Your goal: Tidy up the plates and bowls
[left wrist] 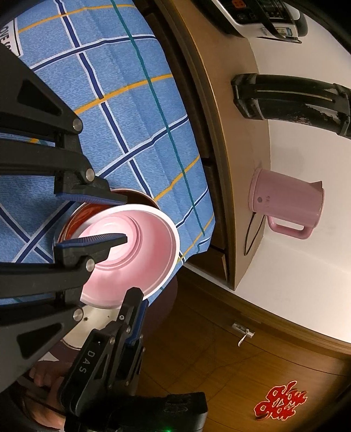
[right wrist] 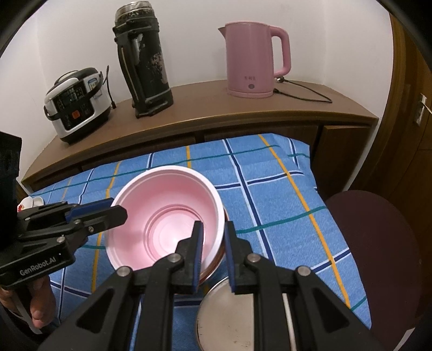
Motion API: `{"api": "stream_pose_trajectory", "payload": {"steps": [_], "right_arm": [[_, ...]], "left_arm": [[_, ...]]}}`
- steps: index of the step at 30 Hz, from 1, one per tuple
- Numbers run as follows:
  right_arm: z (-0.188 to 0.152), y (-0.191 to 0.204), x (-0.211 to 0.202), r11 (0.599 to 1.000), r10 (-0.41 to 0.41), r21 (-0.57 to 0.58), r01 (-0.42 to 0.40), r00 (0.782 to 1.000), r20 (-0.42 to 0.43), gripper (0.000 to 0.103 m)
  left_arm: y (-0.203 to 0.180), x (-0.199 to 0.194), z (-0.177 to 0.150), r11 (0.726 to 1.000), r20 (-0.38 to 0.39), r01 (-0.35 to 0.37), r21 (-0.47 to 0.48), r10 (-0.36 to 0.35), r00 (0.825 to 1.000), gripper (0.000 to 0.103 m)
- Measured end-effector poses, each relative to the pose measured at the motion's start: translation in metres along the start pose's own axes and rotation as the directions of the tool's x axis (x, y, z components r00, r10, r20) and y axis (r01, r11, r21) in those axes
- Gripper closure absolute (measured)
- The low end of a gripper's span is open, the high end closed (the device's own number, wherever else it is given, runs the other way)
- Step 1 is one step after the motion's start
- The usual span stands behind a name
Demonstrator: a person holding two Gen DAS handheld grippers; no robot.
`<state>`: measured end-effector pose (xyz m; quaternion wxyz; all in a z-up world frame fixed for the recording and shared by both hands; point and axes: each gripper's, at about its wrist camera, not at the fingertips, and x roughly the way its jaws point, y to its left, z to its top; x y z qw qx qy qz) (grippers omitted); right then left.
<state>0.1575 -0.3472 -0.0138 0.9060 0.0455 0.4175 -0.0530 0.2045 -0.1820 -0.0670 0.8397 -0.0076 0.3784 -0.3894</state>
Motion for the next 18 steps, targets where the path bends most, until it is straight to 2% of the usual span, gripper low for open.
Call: {"api": "stream_pose_trajectory", "payload": {"steps": [18], "right_arm": [[-0.0008,-0.0008,0.0042,1.000,-0.001,-0.005,0.001,1.000,-0.021,0.086]], "left_arm": [[0.0005,0.0045,-0.0007,1.000,-0.022,-0.014,0.018,0.015,1.000,0.080]]}}
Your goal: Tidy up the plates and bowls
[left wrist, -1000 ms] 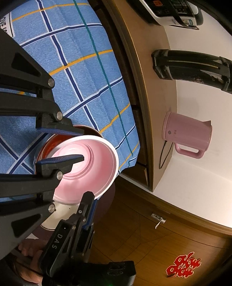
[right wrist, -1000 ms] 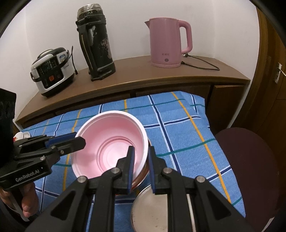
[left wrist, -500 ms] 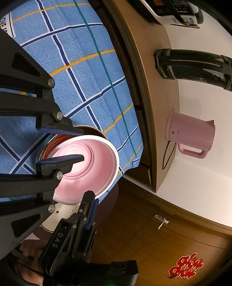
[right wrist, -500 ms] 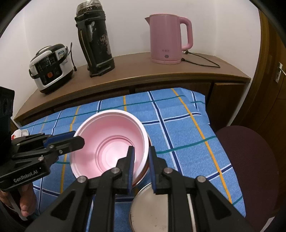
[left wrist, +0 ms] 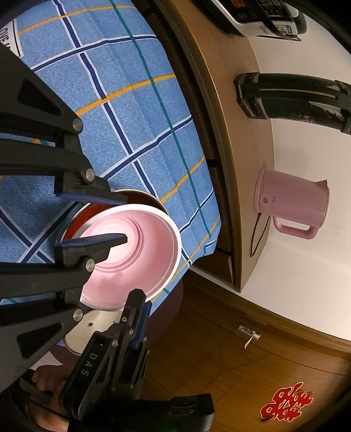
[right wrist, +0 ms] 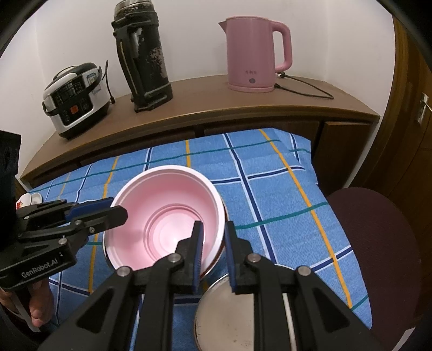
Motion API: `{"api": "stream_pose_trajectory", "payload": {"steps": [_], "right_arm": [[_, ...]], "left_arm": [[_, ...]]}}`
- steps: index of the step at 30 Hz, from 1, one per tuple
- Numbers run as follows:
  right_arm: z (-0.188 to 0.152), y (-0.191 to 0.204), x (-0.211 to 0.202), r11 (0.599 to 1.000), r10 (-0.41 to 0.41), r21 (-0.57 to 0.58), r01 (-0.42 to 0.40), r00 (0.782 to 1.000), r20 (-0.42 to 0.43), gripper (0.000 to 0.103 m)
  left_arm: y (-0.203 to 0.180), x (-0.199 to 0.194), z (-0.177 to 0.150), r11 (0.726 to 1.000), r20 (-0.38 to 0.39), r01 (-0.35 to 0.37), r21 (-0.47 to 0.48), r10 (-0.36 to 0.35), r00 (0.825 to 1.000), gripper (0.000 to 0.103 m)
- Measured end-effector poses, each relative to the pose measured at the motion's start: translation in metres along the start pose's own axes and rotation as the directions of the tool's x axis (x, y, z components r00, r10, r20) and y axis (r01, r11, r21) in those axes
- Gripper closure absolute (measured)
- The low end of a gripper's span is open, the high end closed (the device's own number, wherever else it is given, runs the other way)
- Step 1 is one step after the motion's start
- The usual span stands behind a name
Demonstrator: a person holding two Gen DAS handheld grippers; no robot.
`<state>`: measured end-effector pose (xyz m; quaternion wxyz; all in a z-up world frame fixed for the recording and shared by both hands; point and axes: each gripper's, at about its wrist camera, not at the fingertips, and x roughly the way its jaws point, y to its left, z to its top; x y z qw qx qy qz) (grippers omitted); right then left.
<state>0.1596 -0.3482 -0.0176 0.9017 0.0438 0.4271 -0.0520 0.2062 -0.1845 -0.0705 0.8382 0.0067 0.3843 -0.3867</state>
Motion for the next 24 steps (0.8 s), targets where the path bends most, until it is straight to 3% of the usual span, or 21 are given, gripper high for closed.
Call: {"api": "stream_pose_trajectory", "payload": {"steps": [24], "right_arm": [[0.0002,0.0007,0.0038,1.000,-0.009,-0.010,0.009,1.000,0.002,0.085]], "left_arm": [[-0.0006,-0.0011,-0.0001,1.000,0.007,0.002,0.011,-0.002,1.000,0.080]]}}
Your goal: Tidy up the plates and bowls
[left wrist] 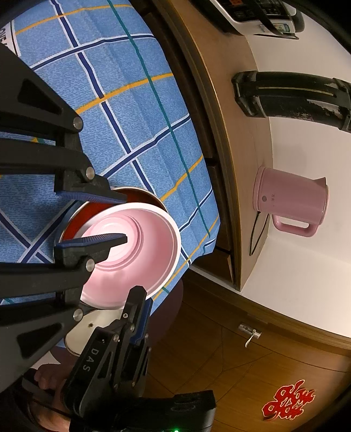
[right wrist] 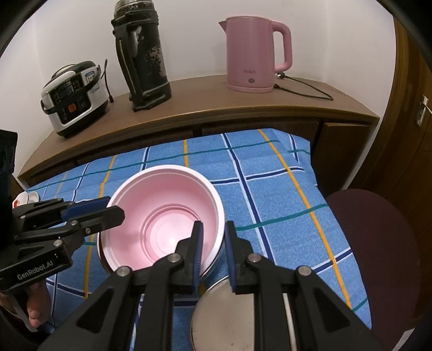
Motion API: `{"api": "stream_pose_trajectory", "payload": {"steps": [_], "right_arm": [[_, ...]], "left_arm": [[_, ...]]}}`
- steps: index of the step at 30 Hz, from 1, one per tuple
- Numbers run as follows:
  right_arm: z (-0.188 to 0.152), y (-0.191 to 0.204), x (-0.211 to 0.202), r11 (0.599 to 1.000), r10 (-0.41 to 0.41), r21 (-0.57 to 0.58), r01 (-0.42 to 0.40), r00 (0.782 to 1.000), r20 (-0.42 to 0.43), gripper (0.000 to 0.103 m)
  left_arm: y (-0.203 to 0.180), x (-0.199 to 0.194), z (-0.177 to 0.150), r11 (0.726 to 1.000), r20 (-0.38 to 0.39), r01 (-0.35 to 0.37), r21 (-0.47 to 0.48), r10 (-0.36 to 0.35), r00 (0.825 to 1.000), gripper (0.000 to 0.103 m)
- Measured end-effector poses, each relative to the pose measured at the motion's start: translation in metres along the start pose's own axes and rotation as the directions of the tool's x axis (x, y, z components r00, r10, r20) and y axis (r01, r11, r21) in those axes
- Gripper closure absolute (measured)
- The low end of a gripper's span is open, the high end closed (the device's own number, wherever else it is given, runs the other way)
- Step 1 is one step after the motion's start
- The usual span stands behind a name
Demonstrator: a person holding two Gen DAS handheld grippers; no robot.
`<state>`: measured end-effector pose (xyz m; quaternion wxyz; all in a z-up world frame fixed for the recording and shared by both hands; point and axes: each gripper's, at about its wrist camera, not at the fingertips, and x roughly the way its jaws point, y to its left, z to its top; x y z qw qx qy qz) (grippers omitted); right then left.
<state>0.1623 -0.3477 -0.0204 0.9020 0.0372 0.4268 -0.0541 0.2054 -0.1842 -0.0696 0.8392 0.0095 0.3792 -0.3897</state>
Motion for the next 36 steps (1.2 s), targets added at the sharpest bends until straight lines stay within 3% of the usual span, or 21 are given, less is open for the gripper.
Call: {"api": "stream_pose_trajectory", "payload": {"steps": [8,12,14,16,17,18,19,24,29,33,36], "right_arm": [[0.001,0.002,0.001,1.000,-0.009,-0.021,0.009,1.000,0.002,0.085],[0.001,0.004,0.001,0.999,-0.011,-0.038,0.011,1.000,0.003,0.085],[0.001,0.003,0.001,0.999,-0.006,-0.041,0.006,1.000,0.003,0.085],[0.001,0.003,0.002,0.999,-0.004,-0.043,0.004,1.000,0.001,0.085],[0.001,0.002,0.002,0.999,-0.006,-0.042,0.006,1.000,-0.002,0.085],[0.001,0.002,0.003,0.999,-0.004,-0.040,0.004,1.000,-0.005,0.085],[0.001,0.000,0.002,0.999,-0.005,-0.037,0.005,1.000,-0.004,0.084],[0.004,-0.004,-0.016,0.999,-0.017,-0.031,0.019,0.998,0.058,0.080],[0.002,-0.015,-0.033,0.999,-0.031,-0.012,0.033,0.995,0.090,0.065],[-0.007,-0.027,-0.044,0.999,-0.036,0.021,0.034,0.994,0.102,0.063],[-0.017,-0.038,-0.056,0.998,-0.053,0.035,0.049,0.993,0.107,0.063]], "left_arm": [[-0.006,-0.003,-0.001,0.999,0.013,-0.030,0.031,0.029,0.999,0.079],[-0.011,-0.003,-0.002,0.997,0.015,-0.048,0.057,0.047,0.999,0.070],[-0.013,-0.003,-0.003,0.996,0.014,-0.041,0.074,0.040,0.999,0.062],[-0.016,-0.004,-0.003,0.995,0.016,-0.034,0.092,0.033,0.999,0.046],[-0.018,-0.004,-0.003,0.992,0.022,-0.055,0.111,0.053,0.998,0.038],[-0.021,-0.006,-0.003,0.986,0.039,-0.098,0.135,0.093,0.995,0.021],[-0.022,-0.009,-0.003,0.978,0.064,-0.133,0.159,0.124,0.990,0.016],[-0.013,-0.022,0.002,0.984,0.121,-0.115,0.134,0.099,0.988,0.016],[-0.011,-0.026,0.004,0.990,0.149,-0.097,0.105,0.081,0.985,0.016],[-0.019,-0.024,0.000,0.989,0.155,-0.092,0.112,0.074,0.985,0.016],[-0.028,-0.028,-0.002,0.992,0.157,-0.045,0.120,0.026,0.987,0.016]]}}
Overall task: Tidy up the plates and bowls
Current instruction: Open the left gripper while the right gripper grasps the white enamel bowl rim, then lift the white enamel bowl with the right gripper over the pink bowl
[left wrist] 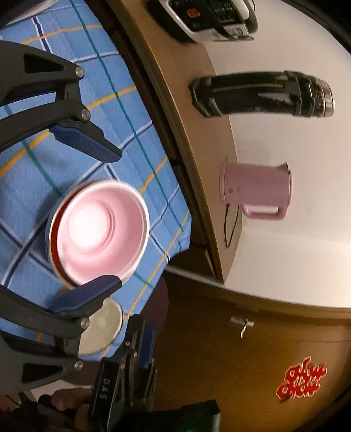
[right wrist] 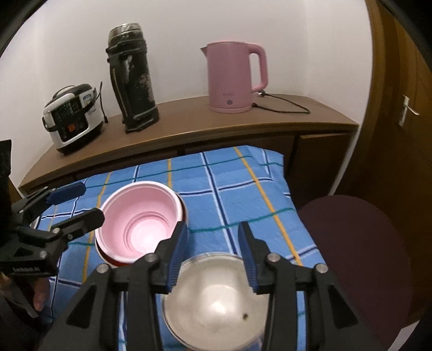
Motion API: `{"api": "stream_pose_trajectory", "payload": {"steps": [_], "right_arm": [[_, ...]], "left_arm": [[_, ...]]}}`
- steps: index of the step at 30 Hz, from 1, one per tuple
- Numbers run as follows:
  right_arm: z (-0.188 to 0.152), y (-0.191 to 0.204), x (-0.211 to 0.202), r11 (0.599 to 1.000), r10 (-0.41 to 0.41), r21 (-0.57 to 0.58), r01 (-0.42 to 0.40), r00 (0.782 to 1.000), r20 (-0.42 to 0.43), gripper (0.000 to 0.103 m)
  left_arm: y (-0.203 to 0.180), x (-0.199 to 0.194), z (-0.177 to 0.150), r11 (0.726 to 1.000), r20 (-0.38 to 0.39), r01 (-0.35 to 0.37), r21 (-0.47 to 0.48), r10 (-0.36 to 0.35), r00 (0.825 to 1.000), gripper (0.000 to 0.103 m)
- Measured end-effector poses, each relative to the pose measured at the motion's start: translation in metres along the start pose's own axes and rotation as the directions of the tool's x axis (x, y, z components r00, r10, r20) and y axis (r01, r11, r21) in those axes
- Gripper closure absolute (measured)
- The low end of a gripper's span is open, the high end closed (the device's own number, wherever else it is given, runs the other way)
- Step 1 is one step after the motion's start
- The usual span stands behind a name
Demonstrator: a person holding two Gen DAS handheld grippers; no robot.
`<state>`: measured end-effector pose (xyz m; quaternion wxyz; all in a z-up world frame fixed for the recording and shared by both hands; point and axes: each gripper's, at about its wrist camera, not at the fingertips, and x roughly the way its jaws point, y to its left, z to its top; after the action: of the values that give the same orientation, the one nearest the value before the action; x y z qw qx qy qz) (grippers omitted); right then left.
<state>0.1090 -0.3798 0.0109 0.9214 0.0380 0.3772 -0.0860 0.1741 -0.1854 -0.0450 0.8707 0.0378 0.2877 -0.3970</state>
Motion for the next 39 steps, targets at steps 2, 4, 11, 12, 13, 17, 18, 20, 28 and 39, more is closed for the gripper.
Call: {"api": "stream_pose_trajectory", "payload": {"steps": [2,4,11,12,13,17,18,20,28,39], "right_arm": [[-0.006,-0.009,-0.008,1.000,-0.010,0.012,0.010,1.000,0.003,0.063],[-0.011,-0.017,-0.015,0.999,-0.023,0.022,0.023,1.000,0.005,0.063],[-0.035,-0.035,-0.018,0.998,-0.041,0.037,0.042,0.999,-0.034,0.063],[-0.038,-0.038,-0.016,0.998,-0.040,0.042,0.042,0.998,-0.043,0.064],[-0.039,-0.039,-0.015,0.998,-0.038,0.046,0.040,0.998,-0.047,0.064],[-0.048,-0.046,-0.013,0.998,-0.027,0.059,0.031,0.998,-0.061,0.072],[-0.050,-0.048,-0.012,0.997,-0.020,0.067,0.024,0.998,-0.065,0.073],[-0.053,-0.049,-0.010,0.997,-0.014,0.069,0.019,0.997,-0.073,0.074],[-0.060,-0.047,-0.003,0.998,0.020,0.067,-0.014,0.996,-0.092,0.084],[-0.063,-0.047,-0.002,0.996,-0.010,0.086,0.017,0.997,-0.074,0.088]], "left_arm": [[-0.007,-0.005,0.000,0.999,0.013,0.040,0.000,-0.040,0.999,0.016],[-0.015,-0.009,0.000,0.997,0.023,0.080,0.004,-0.080,0.997,0.016],[-0.052,-0.006,-0.013,0.992,-0.013,0.101,0.077,-0.100,0.995,0.016],[-0.059,-0.006,-0.015,0.988,-0.017,0.120,0.094,-0.119,0.993,0.022],[-0.064,-0.005,-0.016,0.985,-0.033,0.134,0.111,-0.132,0.991,0.032],[-0.084,0.011,-0.023,0.971,-0.115,0.174,0.166,-0.156,0.981,0.051],[-0.088,0.015,-0.026,0.968,-0.134,0.181,0.172,-0.159,0.978,0.052],[-0.094,0.024,-0.032,0.965,-0.166,0.188,0.185,-0.158,0.973,0.053],[-0.099,0.040,-0.039,0.963,-0.216,0.192,0.187,-0.151,0.965,0.066],[-0.098,0.044,-0.036,0.971,-0.202,0.197,0.132,-0.169,0.965,0.066]]}}
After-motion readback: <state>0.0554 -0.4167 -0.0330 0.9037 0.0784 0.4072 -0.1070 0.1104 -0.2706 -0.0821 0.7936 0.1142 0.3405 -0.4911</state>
